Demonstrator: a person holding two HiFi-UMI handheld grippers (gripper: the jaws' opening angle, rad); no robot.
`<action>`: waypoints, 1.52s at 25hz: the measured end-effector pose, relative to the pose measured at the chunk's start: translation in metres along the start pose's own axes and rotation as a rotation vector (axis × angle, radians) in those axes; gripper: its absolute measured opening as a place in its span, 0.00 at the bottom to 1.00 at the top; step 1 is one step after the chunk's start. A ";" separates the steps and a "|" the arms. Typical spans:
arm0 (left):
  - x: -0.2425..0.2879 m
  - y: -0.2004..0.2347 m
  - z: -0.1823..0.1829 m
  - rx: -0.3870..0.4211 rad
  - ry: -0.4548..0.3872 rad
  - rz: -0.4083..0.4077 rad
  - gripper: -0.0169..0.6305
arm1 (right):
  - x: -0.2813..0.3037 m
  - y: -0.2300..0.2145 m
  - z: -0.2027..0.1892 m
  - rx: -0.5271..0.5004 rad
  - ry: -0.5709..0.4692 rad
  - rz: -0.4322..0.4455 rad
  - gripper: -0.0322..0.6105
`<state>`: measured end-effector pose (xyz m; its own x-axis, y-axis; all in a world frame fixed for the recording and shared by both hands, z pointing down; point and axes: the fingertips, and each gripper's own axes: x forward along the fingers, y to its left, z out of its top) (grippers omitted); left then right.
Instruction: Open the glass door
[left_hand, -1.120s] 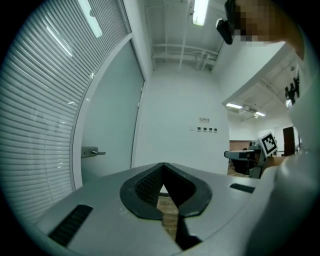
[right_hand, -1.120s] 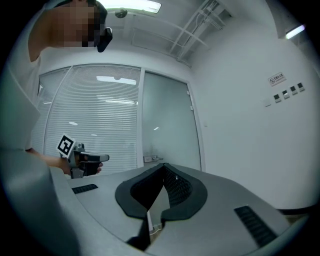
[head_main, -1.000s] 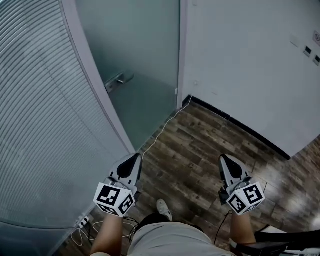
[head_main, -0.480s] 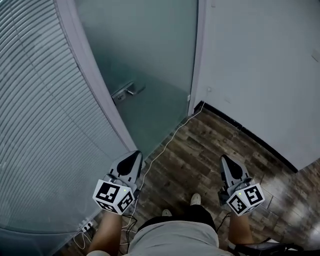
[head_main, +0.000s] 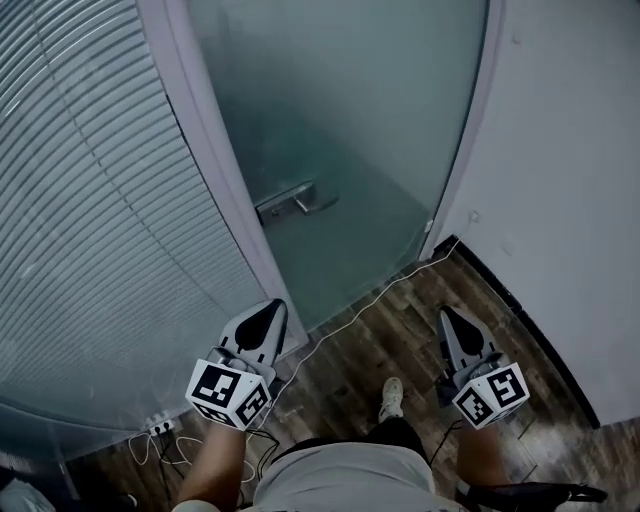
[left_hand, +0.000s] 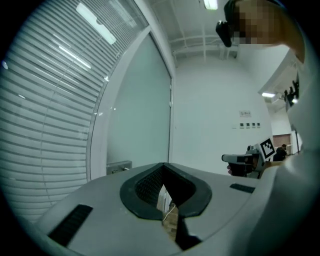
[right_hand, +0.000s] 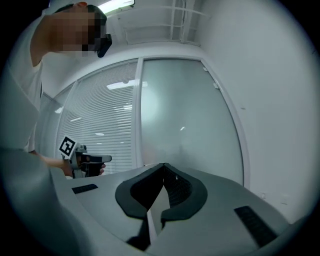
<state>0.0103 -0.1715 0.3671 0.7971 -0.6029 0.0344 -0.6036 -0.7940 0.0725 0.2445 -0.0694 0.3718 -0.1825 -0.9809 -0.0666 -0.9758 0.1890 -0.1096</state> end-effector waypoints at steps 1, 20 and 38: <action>0.009 0.004 -0.001 -0.001 0.003 0.026 0.03 | 0.014 -0.010 0.000 0.005 0.002 0.026 0.05; 0.099 0.064 -0.010 -0.080 0.011 0.462 0.03 | 0.223 -0.112 -0.017 0.028 0.122 0.466 0.05; 0.080 0.101 -0.005 -0.032 -0.014 0.381 0.03 | 0.262 -0.050 -0.016 -0.069 0.141 0.479 0.05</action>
<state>0.0131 -0.2994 0.3817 0.5149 -0.8557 0.0517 -0.8559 -0.5096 0.0880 0.2435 -0.3365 0.3754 -0.6213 -0.7825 0.0414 -0.7836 0.6204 -0.0335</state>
